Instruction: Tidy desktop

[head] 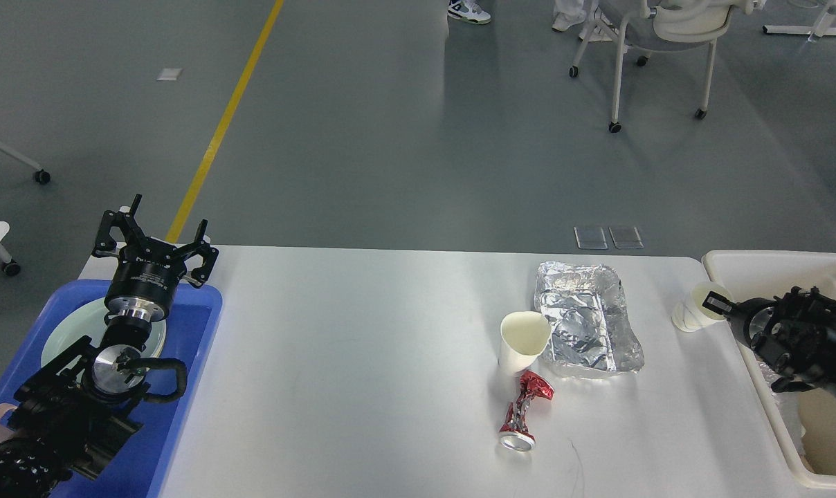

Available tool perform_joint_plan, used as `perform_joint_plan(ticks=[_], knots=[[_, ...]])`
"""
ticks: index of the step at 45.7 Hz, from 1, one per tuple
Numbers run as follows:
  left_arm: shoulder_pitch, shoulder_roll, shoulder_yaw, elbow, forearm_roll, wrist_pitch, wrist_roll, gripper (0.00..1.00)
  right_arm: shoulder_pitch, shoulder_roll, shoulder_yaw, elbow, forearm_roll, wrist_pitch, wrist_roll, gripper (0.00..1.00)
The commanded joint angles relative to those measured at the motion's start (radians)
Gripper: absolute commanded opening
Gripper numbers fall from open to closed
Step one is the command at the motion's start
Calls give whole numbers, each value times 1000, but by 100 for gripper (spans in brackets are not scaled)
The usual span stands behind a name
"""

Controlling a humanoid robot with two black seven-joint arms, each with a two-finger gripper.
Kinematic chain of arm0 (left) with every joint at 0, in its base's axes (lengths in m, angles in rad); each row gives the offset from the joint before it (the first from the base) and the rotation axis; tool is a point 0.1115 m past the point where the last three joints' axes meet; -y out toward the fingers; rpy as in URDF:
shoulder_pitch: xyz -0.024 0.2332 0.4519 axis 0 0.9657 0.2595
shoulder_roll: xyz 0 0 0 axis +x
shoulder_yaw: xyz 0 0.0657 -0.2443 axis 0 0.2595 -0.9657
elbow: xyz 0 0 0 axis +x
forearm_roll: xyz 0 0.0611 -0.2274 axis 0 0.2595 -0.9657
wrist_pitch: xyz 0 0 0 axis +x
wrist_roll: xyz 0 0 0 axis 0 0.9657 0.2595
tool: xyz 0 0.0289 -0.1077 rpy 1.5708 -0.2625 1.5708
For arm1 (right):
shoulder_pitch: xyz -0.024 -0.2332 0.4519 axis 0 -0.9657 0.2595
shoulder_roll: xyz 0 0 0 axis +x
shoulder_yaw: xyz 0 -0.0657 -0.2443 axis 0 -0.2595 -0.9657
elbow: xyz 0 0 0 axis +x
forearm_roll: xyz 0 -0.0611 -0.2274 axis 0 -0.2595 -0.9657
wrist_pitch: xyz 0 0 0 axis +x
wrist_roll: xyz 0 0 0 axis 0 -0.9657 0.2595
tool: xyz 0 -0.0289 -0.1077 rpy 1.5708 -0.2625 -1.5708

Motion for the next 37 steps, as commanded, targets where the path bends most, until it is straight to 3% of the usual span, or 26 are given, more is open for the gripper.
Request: perform_joint_plan(ticks=[1,10,19,22,30,37], knots=[[0,0,0,-1,-1,0,0,98,37,-1,1,14,0,2,6,0],[0,0,0,1,-1,0,0,98,175,-71,-14,110,-17,23,18,0],[0,0,0,-1,0,0,0,98,534,-199,-107,515,-98,74,45,0],[0,0,0,-1,0,0,-1,98,672,-208,-153,621,-127,132,55,0],[0,0,0,-1,-1,0,0,98,1020,-205,-219,877,-135,410,117,0],[0,0,0,1,0,0,-1,98,1221,-191,-213,1117,-135,451,117,0]])
